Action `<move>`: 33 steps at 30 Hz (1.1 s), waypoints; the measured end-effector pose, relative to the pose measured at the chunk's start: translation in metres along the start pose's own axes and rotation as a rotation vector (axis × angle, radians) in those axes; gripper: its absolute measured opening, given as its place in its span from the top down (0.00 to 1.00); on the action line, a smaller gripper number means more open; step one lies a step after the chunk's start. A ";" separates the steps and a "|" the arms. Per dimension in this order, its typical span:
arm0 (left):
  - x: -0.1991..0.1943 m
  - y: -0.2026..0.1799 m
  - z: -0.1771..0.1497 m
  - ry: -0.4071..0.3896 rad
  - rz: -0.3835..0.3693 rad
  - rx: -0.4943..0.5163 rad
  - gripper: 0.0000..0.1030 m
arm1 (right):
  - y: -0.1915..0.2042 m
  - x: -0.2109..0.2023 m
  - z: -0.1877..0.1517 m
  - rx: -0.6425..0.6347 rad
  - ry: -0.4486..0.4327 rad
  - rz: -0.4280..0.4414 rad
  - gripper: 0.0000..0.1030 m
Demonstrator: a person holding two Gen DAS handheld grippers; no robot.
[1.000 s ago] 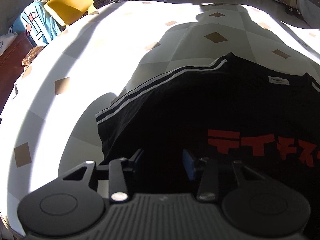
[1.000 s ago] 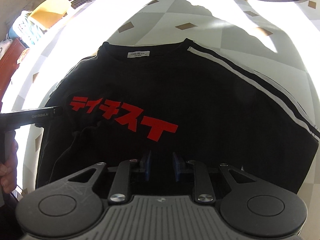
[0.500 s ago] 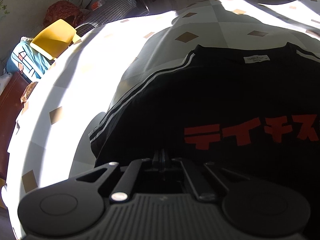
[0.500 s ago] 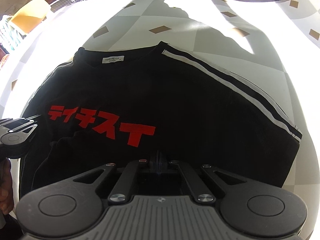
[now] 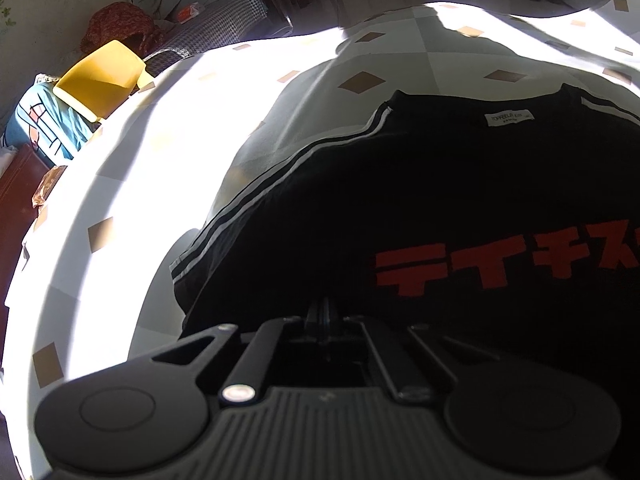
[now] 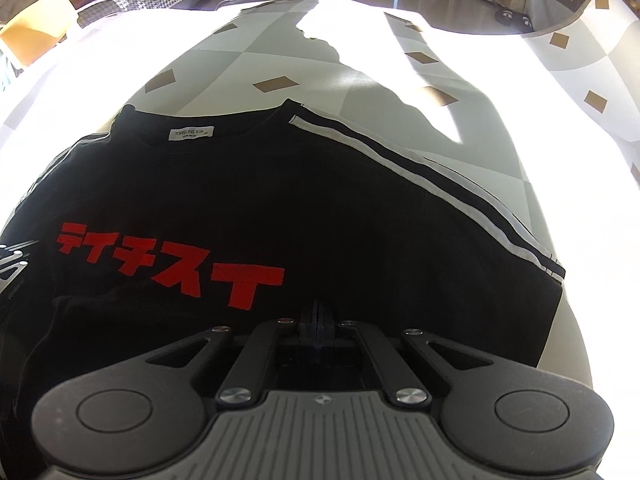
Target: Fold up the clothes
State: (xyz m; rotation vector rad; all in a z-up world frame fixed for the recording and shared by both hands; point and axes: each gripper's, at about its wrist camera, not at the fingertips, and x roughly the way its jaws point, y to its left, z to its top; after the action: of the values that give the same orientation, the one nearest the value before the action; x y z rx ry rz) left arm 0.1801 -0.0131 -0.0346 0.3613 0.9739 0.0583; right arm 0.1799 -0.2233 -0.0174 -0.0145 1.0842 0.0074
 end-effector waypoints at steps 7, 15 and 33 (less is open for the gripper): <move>0.007 0.021 0.005 0.015 -0.058 -0.064 0.98 | 0.000 0.001 0.000 -0.017 -0.028 -0.060 1.00; 0.009 0.043 0.004 0.040 -0.065 -0.158 0.69 | 0.011 0.000 -0.002 -0.057 -0.040 -0.117 1.00; 0.008 0.037 0.037 -0.021 -0.173 -0.275 0.69 | 0.030 -0.013 0.003 -0.024 -0.067 0.023 0.91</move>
State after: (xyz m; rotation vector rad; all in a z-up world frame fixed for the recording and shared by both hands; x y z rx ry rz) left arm 0.2187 0.0134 -0.0100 0.0246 0.9587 0.0299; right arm 0.1757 -0.1934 -0.0048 -0.0235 1.0172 0.0418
